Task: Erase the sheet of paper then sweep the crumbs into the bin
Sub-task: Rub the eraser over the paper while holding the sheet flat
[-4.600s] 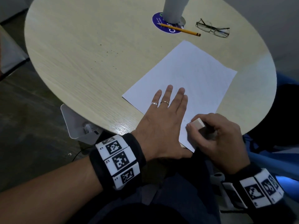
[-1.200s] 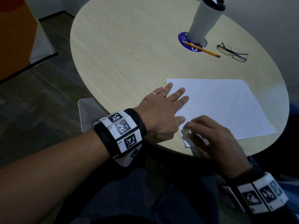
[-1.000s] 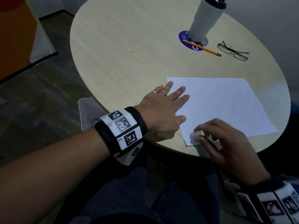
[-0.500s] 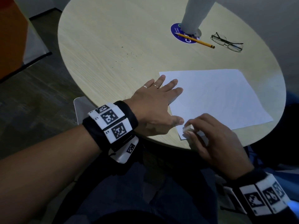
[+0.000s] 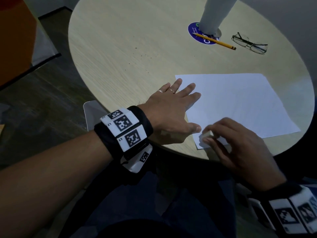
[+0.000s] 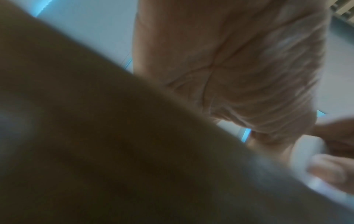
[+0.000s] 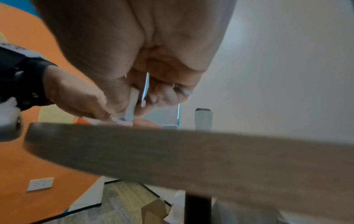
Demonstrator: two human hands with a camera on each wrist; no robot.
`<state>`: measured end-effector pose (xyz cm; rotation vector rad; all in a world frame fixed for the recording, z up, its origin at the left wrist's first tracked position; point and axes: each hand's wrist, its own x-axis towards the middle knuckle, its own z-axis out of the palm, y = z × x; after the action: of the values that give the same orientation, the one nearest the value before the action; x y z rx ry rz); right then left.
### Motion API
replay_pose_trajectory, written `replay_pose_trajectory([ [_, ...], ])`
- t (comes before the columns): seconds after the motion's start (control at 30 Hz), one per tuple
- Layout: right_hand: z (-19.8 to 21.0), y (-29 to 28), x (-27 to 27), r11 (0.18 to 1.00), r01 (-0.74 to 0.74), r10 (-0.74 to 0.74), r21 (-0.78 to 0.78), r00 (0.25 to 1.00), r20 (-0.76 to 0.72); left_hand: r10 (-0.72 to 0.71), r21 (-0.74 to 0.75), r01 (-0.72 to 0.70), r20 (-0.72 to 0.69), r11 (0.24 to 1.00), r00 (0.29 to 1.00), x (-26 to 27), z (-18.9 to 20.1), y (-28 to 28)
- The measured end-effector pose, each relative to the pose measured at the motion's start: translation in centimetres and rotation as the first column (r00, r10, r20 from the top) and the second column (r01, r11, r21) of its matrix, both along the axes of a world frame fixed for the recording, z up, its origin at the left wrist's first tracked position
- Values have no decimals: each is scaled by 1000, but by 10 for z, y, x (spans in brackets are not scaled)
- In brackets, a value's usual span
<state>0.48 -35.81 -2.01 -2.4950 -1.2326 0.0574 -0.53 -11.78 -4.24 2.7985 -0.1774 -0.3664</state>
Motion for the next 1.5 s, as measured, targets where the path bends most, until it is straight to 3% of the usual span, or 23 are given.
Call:
replay_pose_trajectory([
  [0.1, -10, 12, -5, 1000, 5, -5, 20, 1000, 13, -7, 12, 7, -2, 1000, 1000, 1, 0, 1],
  [0.23, 2, -4, -5, 995, -44, 38, -95, 997, -66, -2, 14, 2, -6, 1000, 1000, 1, -1, 1],
  [0.43, -8, 12, -8, 1000, -13, 13, 15, 1000, 12, -15, 40, 15, -5, 999, 1000, 2, 0, 1],
  [0.57, 1, -1, -7, 992, -73, 67, -105, 996, -59, -14, 33, 15, -13, 999, 1000, 2, -1, 1],
  [0.63, 4, -11, -1, 997, -55, 50, -47, 995, -87, -16, 18, 17, -6, 1000, 1000, 2, -1, 2],
  [0.73, -7, -17, 9, 976, 144, -132, 164, 988, -82, -30, 5, 30, 19, 1000, 999, 1, -6, 3],
  [0.87, -27, -13, 7, 931, 292, -272, 220, 955, -115, -19, -33, 26, 200, 999, 980, -18, -7, -2],
  [0.97, -32, -9, 7, 929, 287, -272, 232, 958, -94, -159, -85, 208, 392, 974, 906, -51, 2, -9],
  [1.03, -32, -7, 8, 918, 309, -288, 248, 950, -119, -239, -126, 305, 376, 944, 895, -73, 5, -15],
  [1.13, -31, -6, 6, 905, 311, -291, 291, 950, -110, -337, -71, 379, 327, 923, 883, -85, 2, -25],
  [1.37, -34, 3, -5, 933, 232, -210, 275, 972, -106, -267, 20, 275, 321, 961, 909, -80, 7, -36],
  [1.5, -28, -20, 9, 894, 343, -281, 290, 930, -235, -245, 20, 248, 259, 968, 934, -82, 10, -40],
])
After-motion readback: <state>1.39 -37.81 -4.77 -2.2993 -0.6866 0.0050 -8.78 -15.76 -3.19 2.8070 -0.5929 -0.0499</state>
